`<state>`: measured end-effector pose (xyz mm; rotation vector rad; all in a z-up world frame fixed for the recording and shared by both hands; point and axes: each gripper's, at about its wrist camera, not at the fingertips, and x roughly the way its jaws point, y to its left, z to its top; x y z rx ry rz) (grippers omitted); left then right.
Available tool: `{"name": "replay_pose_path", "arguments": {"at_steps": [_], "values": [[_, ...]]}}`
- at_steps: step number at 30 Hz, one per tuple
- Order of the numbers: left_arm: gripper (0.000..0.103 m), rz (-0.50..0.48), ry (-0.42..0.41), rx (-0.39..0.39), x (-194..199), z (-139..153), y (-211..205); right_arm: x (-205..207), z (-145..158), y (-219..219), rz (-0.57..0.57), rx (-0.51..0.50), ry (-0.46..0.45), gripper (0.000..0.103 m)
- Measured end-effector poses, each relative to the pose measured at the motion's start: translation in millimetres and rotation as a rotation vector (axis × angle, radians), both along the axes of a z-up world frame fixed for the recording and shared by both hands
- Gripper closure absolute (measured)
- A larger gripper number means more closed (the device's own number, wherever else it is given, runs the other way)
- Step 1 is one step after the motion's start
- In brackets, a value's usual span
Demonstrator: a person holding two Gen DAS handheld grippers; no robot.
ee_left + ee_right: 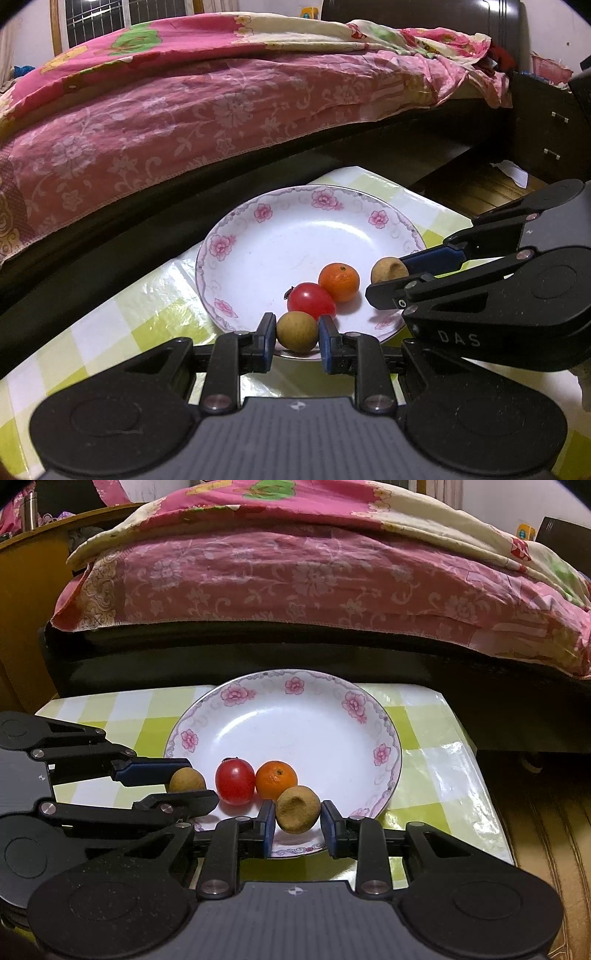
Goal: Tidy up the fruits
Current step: 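Carry both tan fruits over the white plate and open both tools to release them, then withdraw both open tools from the plate toward the remaining fruits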
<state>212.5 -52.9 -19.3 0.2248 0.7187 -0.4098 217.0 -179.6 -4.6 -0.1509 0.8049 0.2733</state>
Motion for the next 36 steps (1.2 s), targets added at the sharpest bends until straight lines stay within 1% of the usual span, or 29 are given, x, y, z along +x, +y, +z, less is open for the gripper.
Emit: {"name": "replay_pose_path", "arguments": {"at_steps": [6,10,21,28,32,36], "values": [[0.069,0.01,-0.004,0.005,1.3,0.6,0.7,0.7,1.2,0.3,0.005,-0.002,-0.015,0.077],[0.069,0.02,-0.011,0.005,1.3,3.4,2.9,0.9,4.2,-1.0,0.005,0.001,-0.029,0.075],[0.068,0.036,-0.048,-0.006,-4.8,22.4,6.5,-4.7,21.0,-6.0,-0.013,0.025,-0.081,0.074],[0.068,0.047,-0.051,-0.016,-18.8,31.5,13.8,-16.0,30.5,-12.4,-0.024,0.038,-0.095,0.074],[0.068,0.053,-0.038,-0.043,-30.9,37.8,19.9,-26.5,34.9,-13.3,-0.021,0.042,-0.091,0.074],[0.068,0.052,-0.033,-0.054,-45.9,43.7,23.3,-40.9,37.7,-12.3,-0.013,0.043,-0.082,0.074]]}}
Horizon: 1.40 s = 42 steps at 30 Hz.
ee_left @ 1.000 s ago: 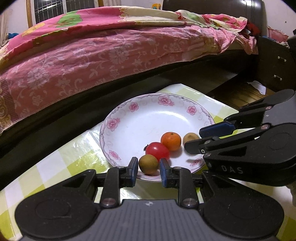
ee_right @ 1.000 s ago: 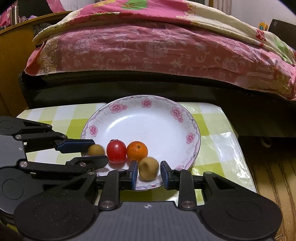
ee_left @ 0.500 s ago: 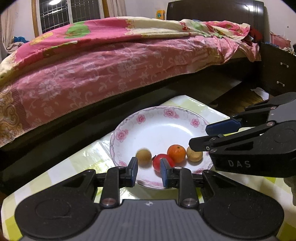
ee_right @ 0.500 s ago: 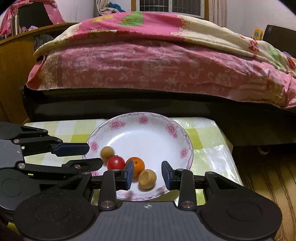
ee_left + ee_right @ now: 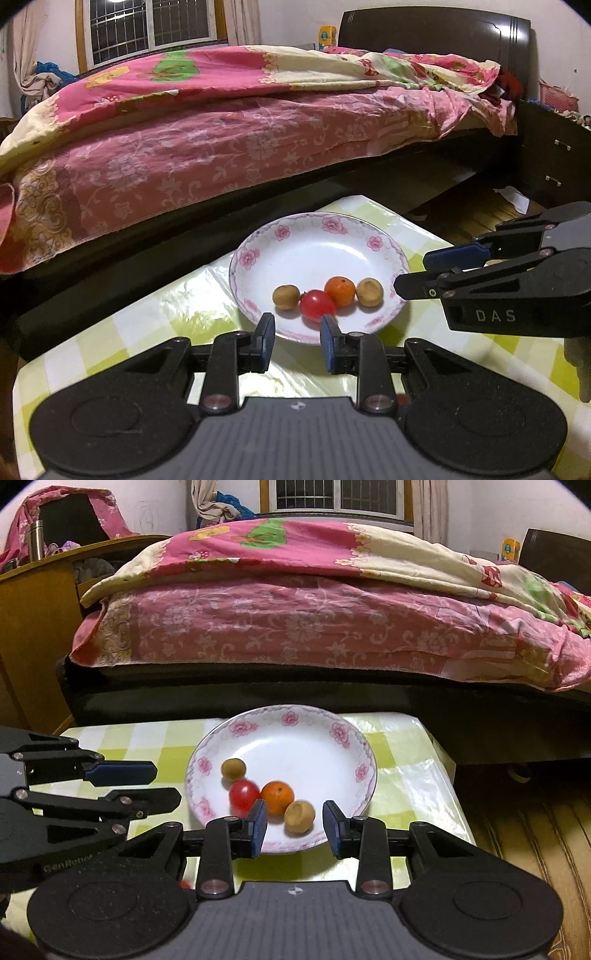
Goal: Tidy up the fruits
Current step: 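Withdraw both open tools from the plate toward the remaining fruits, then grasp a tangerine with the left tool while the right tool grasps an orange cherry tomato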
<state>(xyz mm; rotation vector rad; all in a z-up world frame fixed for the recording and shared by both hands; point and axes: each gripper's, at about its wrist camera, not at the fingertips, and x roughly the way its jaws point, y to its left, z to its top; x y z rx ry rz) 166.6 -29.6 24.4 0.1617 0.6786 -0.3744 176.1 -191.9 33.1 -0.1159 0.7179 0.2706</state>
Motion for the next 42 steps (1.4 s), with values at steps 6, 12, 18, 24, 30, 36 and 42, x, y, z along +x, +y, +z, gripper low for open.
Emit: {"name": "replay_pose_path", "arguments": {"at_steps": [6,12,18,24,30,36,42], "values": [[0.068,-0.016,0.019,-0.022,-21.9,7.1,4.3,-21.1,4.3,-2.4,-0.01,0.013,0.026,0.074],[0.067,-0.028,0.048,-0.02,-43.3,8.6,12.0,-46.5,0.2,-3.0,-0.015,0.002,0.072,0.073],[0.067,-0.03,0.1,-0.033,-61.0,0.8,21.1,-68.7,-3.2,5.3,0.012,0.007,0.109,0.073],[0.067,-0.044,0.138,-0.028,-71.9,-11.8,24.1,-80.0,-11.2,17.0,0.054,0.013,0.142,0.073],[0.067,-0.073,0.157,0.002,-67.2,-27.5,22.2,-76.7,-19.2,18.5,0.065,0.009,0.166,0.068],[0.067,-0.077,0.168,0.028,-53.6,-43.0,18.2,-73.1,-25.5,13.4,0.066,0.007,0.183,0.068],[0.062,-0.057,0.145,0.049,-42.7,-47.6,18.4,-68.0,-29.4,9.9,0.086,-0.009,0.192,0.068]]}}
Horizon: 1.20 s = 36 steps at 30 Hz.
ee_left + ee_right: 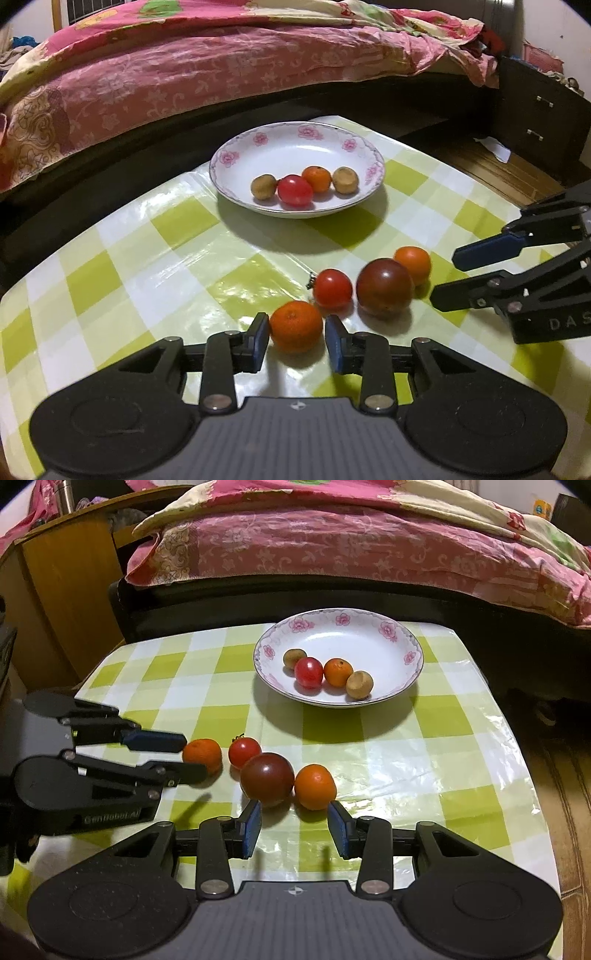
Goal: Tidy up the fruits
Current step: 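Grasp a tangerine with the left tool while the right tool grasps an orange cherry tomato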
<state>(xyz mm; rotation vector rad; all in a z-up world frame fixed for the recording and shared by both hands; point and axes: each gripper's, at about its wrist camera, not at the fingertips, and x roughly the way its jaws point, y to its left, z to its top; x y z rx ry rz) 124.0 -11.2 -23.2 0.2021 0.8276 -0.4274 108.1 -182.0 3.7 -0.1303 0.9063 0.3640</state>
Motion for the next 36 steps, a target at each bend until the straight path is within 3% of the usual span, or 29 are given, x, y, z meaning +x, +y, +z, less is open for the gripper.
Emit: {"name": "replay_pose_path", "arguments": {"at_steps": [3,8,16,29,36], "values": [[0.06,-0.009,0.018,-0.012,5.6,-4.6,-0.5,3.8,-3.9,-1.6,0.01,-0.009,0.013,0.068],[0.061,-0.03,0.005,0.033,6.9,-12.5,-8.9,10.8,-10.3,-7.6,0.005,-0.021,0.034,0.068],[0.061,-0.046,0.022,0.009,4.4,-9.8,-8.8,24.3,-18.6,-12.3,0.017,-0.017,0.041,0.068],[0.061,-0.064,0.048,-0.009,0.4,-10.6,-4.7,43.0,-24.8,-5.0,0.05,-0.05,-0.003,0.069],[0.061,-0.088,0.031,0.026,-7.0,-12.5,-7.8,40.7,-24.9,-2.1,0.051,-0.094,-0.005,0.077]]}}
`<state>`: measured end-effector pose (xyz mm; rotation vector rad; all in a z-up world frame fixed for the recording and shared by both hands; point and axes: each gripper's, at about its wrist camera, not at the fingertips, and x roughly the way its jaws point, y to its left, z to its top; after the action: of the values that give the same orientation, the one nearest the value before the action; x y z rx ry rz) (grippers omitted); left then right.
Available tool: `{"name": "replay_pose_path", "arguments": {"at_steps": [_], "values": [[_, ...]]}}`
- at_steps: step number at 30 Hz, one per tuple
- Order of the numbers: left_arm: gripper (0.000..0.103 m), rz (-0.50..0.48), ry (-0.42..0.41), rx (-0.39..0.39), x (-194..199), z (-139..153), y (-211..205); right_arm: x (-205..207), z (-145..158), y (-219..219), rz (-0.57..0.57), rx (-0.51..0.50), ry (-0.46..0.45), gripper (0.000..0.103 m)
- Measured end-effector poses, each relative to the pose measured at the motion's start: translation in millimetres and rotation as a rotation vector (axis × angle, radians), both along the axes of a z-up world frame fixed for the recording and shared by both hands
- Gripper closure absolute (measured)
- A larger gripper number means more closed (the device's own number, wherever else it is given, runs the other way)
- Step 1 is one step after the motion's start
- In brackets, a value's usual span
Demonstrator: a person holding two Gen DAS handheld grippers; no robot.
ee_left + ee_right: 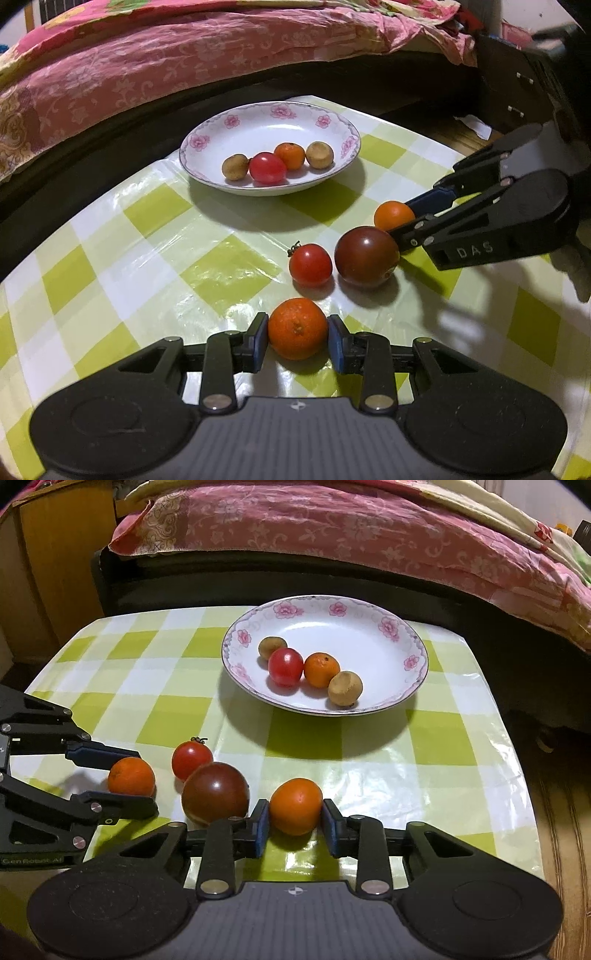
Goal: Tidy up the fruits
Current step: 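Grasp a tangerine with the left tool while the right tool grasps an orange cherry tomato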
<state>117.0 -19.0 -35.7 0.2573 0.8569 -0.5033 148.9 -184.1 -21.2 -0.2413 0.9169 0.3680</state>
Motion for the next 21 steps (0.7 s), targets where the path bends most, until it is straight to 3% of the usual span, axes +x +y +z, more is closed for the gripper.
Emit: {"name": "replay_pose_path", "arguments": {"at_steps": [21], "values": [[0.061,0.008,-0.015,0.007,-2.6,3.1,-2.2,-3.6,1.1,-0.1,0.008,-0.023,-0.001,0.078]]}}
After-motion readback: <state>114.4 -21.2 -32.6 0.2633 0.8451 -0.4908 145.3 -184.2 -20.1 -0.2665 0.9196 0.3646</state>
